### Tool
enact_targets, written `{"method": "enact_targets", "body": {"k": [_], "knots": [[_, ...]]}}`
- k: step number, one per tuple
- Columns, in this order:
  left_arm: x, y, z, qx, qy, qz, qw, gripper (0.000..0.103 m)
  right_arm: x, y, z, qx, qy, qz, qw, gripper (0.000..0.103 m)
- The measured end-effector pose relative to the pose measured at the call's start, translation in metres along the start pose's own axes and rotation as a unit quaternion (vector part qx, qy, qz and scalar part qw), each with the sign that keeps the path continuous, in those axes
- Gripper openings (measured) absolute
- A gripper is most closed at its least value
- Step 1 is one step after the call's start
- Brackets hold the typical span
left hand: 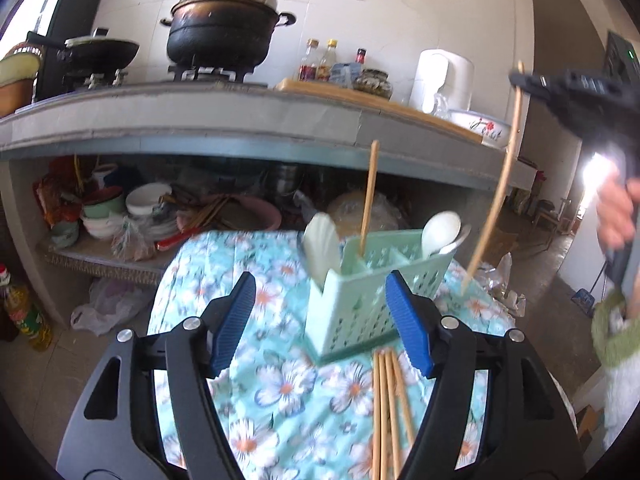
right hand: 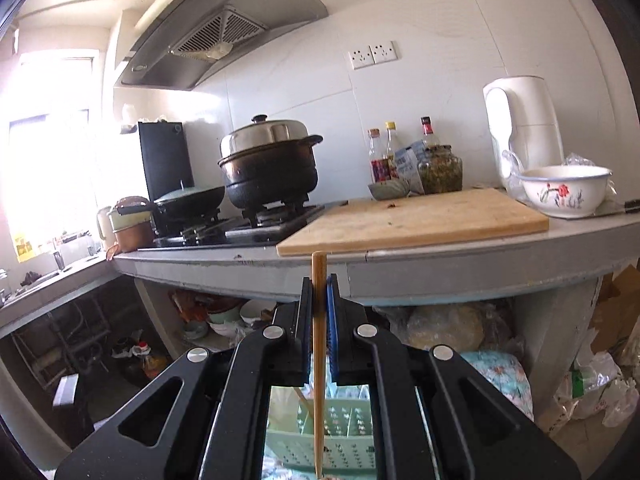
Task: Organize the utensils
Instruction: 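Lower the right gripper's chopstick into the holder and open the right gripper, then move both grippers down to the chopstick pile and grasp one with the right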
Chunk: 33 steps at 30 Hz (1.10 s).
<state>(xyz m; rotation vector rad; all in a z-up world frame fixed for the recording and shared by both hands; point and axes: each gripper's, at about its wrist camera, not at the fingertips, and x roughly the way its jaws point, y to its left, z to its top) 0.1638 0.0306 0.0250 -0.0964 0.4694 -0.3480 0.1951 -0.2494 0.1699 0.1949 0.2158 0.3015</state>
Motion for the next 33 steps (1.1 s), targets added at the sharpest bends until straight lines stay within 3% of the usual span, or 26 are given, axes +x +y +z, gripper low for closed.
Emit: {"method": "enact_targets", "body": {"k": [4,8,15,20,21,23,24,25,33], "knots": [[0.003,0.012,-0.024,-0.019,0.025,-0.005,0.9995,0.064,0.025,0.008,0.01,-0.008,-0.026,-0.01,1.0,0.007],[0.006,0.017,-0.042,-0.026,0.041,-0.007,0.9988,0.064,0.057,0.008,0.004,-0.008,-0.026,-0.024,0.999,0.007],[0.011,0.022,-0.062,-0.026,0.062,-0.012,0.9977,0.064,0.105,0.004,-0.032,-0.015,0.017,-0.053,0.998,0.007],[0.013,0.025,-0.067,-0.032,0.07,-0.015,0.9969,0.064,0.127,0.002,-0.058,-0.012,0.075,-0.048,0.996,0.008],[0.013,0.025,-0.067,-0.033,0.071,-0.016,0.9968,0.064,0.129,0.003,-0.061,-0.013,0.084,-0.046,0.995,0.01],[0.013,0.025,-0.068,-0.034,0.071,-0.017,0.9967,0.064,0.129,0.004,-0.064,-0.012,0.095,-0.042,0.995,0.024],[0.013,0.025,-0.068,-0.035,0.072,-0.017,0.9967,0.064,0.128,0.004,-0.064,-0.009,0.095,-0.039,0.995,0.036],[0.012,0.024,-0.068,-0.035,0.072,-0.017,0.9967,0.064,0.124,0.004,-0.063,-0.006,0.092,-0.034,0.995,0.04],[0.009,0.023,-0.07,-0.037,0.073,-0.017,0.9965,0.064,0.059,0.0,-0.055,0.028,0.073,-0.006,0.997,0.044]]}}
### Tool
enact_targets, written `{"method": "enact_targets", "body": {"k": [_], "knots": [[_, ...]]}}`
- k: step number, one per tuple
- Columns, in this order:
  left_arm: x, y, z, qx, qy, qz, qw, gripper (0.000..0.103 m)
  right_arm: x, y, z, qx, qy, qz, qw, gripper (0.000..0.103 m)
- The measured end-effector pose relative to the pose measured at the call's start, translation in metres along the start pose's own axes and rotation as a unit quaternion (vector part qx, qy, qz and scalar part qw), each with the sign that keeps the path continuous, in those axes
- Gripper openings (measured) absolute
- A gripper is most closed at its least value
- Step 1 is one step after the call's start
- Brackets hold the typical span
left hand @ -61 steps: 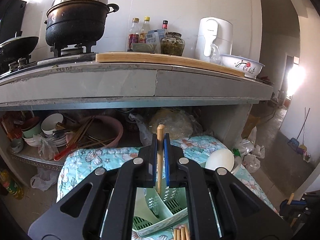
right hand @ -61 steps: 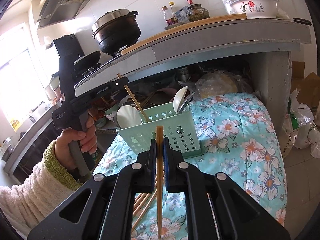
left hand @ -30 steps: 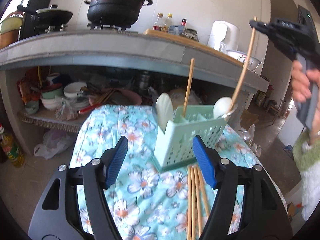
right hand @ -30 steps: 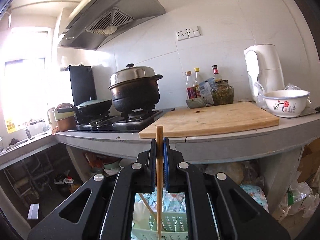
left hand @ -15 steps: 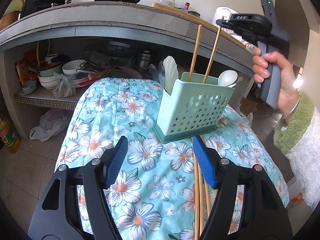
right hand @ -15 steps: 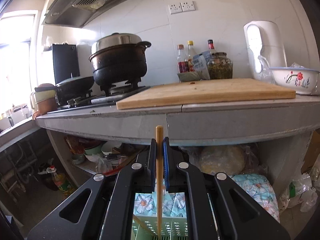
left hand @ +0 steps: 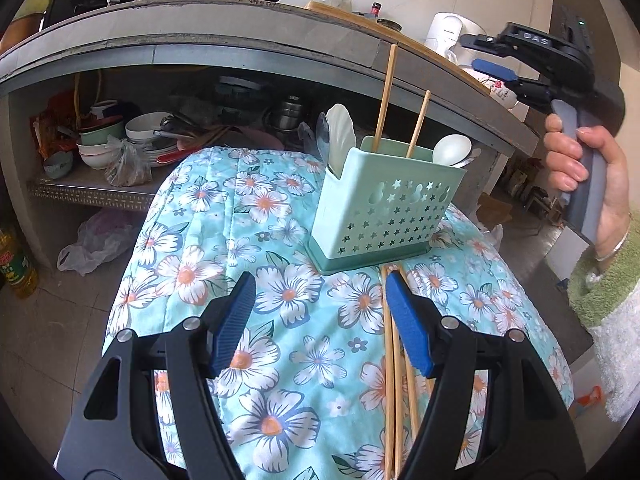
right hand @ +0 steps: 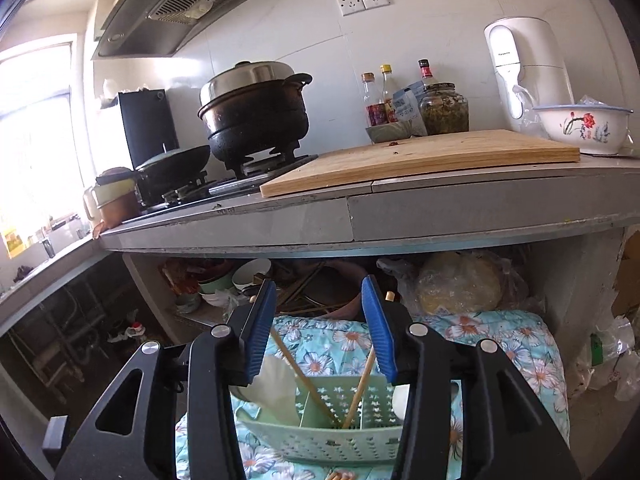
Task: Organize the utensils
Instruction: 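Move both grippers down to the chopstick pile and grasp one with the right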
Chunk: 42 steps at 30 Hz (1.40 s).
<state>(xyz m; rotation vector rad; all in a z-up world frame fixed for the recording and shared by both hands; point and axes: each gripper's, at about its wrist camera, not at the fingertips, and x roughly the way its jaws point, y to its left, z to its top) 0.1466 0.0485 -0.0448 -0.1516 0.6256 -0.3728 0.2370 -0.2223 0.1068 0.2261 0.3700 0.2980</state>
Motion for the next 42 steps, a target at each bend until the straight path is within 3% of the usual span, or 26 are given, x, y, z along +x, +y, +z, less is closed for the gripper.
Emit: {"method": "enact_targets", "body": {"k": [5,10,15,20,23,33,42], "knots": [[-0.004,-0.001,-0.006,-0.002,0.005,-0.004,1.0,0.064,-0.055,-0.01,-0.026,0.029,0.012,0.023,0.999,0.044],[-0.003,-0.004,-0.013,-0.001,0.021,-0.005,0.9998,0.064,-0.064,-0.021,-0.088,0.099,0.103,0.067,0.987,0.044],[-0.001,-0.009,-0.023,-0.002,0.042,-0.025,0.9988,0.063,-0.035,-0.022,-0.18,0.175,0.234,0.088,0.952,0.044],[0.002,-0.006,-0.033,-0.017,0.068,-0.039,0.9968,0.051,-0.008,-0.022,-0.256,0.259,0.333,0.098,0.902,0.036],[0.004,-0.003,-0.037,-0.025,0.08,-0.041,0.9956,0.044,-0.003,-0.022,-0.275,0.279,0.349,0.099,0.889,0.031],[0.007,0.001,-0.047,-0.053,0.11,-0.059,0.9908,0.029,0.007,-0.02,-0.288,0.285,0.355,0.095,0.885,0.009],[0.02,-0.004,-0.055,-0.079,0.151,-0.097,0.9806,0.026,-0.016,-0.053,-0.288,0.316,0.326,0.09,0.886,0.006]]}}
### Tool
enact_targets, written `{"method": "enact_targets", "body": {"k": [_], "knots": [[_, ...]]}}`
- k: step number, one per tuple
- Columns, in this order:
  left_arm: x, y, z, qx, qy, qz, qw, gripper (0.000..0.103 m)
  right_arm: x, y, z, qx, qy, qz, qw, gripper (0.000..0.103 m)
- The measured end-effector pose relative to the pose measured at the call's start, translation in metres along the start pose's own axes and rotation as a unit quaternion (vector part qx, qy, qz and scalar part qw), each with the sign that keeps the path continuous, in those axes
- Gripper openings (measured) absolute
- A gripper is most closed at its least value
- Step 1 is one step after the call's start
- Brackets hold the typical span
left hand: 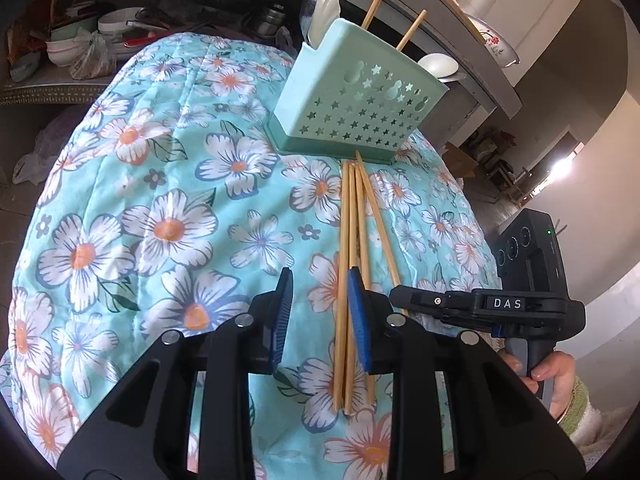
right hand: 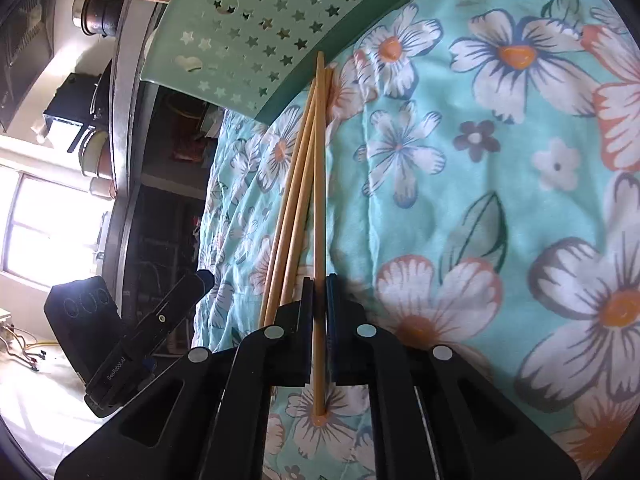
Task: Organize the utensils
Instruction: 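Move both grippers down to the chopstick pile and grasp one with the right, then grasp a wooden chopstick with the left gripper while the right holds its chopstick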
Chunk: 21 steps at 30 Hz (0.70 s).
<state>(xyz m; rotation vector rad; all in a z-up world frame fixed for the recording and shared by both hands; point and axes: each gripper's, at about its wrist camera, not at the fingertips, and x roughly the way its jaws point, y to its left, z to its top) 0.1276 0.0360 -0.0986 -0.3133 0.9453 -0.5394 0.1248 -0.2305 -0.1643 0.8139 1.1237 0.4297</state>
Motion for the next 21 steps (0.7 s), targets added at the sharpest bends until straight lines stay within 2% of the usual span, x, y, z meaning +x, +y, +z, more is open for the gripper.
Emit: {"method": "enact_targets", "body": {"k": [11,16,21], "knots": [[0.041,0.011,-0.003,-0.066,0.079,-0.042,0.9937,0.025,-0.042,-0.039,0.005,0.037,-0.039,-0.009,0.998,0.006],[0.049,0.011,-0.002,-0.083,0.092,-0.056,0.9908,0.02,-0.043,-0.042,0.002,0.038,-0.04,-0.007,0.998,0.006],[0.054,0.013,-0.001,-0.094,0.093,-0.051,0.99,0.014,-0.042,-0.04,0.0,0.038,-0.04,-0.004,0.998,0.006]]}}
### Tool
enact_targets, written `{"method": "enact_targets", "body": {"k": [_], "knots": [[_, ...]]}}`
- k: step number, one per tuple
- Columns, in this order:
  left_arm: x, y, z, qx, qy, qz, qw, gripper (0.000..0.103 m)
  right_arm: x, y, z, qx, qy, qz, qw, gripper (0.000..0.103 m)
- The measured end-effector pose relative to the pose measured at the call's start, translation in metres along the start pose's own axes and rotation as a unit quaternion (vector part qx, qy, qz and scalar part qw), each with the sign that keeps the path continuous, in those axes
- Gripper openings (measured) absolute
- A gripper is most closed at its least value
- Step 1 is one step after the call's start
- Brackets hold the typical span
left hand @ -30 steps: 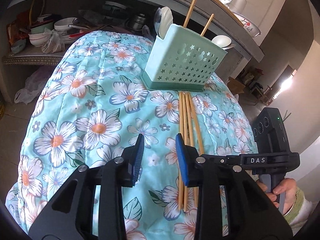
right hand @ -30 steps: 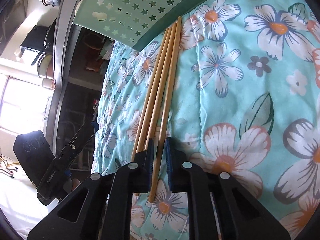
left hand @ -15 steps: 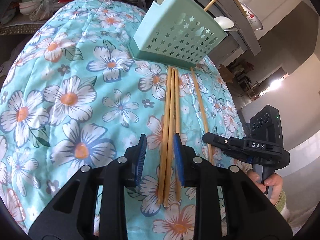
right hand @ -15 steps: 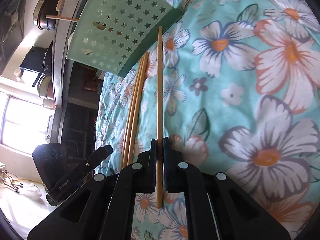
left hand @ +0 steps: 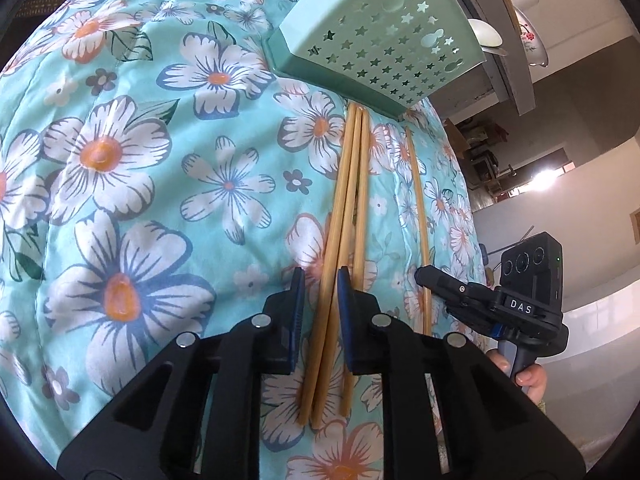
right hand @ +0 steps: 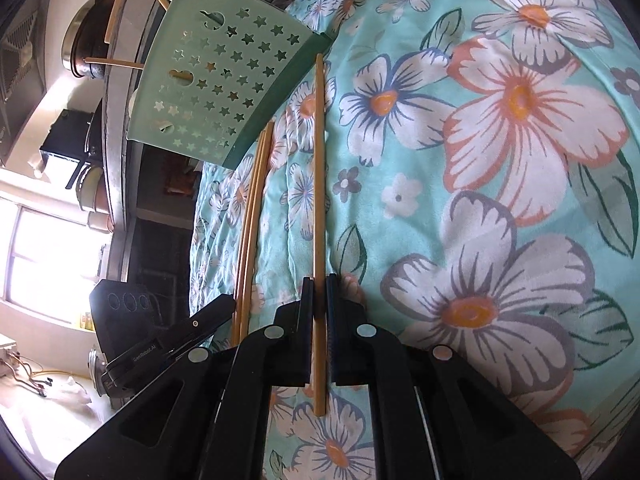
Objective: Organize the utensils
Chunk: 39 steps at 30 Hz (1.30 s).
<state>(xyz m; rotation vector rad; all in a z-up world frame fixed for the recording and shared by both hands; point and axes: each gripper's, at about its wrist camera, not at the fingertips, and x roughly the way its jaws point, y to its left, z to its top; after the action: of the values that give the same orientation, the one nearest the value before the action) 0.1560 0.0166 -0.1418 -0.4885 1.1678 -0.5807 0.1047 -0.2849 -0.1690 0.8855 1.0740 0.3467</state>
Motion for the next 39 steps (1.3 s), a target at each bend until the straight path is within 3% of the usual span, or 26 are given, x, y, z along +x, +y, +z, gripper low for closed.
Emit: {"method": "enact_targets", "body": {"k": [5,17,31,39], "knots": [[0.002,0.005,0.001,-0.014,0.001,-0.015,0.9998,0.007,0.0,-0.002,-0.002,0.001,-0.001,0.002,1.0,0.006],[-0.025,0.013,-0.003,-0.045,-0.035,-0.039,0.9976,0.006,-0.002,-0.007,-0.002,0.003,0.001,0.007,1.0,0.006],[-0.072,0.032,-0.023,-0.072,-0.092,0.009,0.9931,0.006,-0.013,-0.008,-0.013,-0.006,0.035,0.007,0.999,0.006],[-0.058,0.028,-0.04,-0.071,-0.06,0.013,0.9955,0.006,-0.028,-0.005,-0.027,-0.03,0.059,-0.017,0.998,0.006]]}}
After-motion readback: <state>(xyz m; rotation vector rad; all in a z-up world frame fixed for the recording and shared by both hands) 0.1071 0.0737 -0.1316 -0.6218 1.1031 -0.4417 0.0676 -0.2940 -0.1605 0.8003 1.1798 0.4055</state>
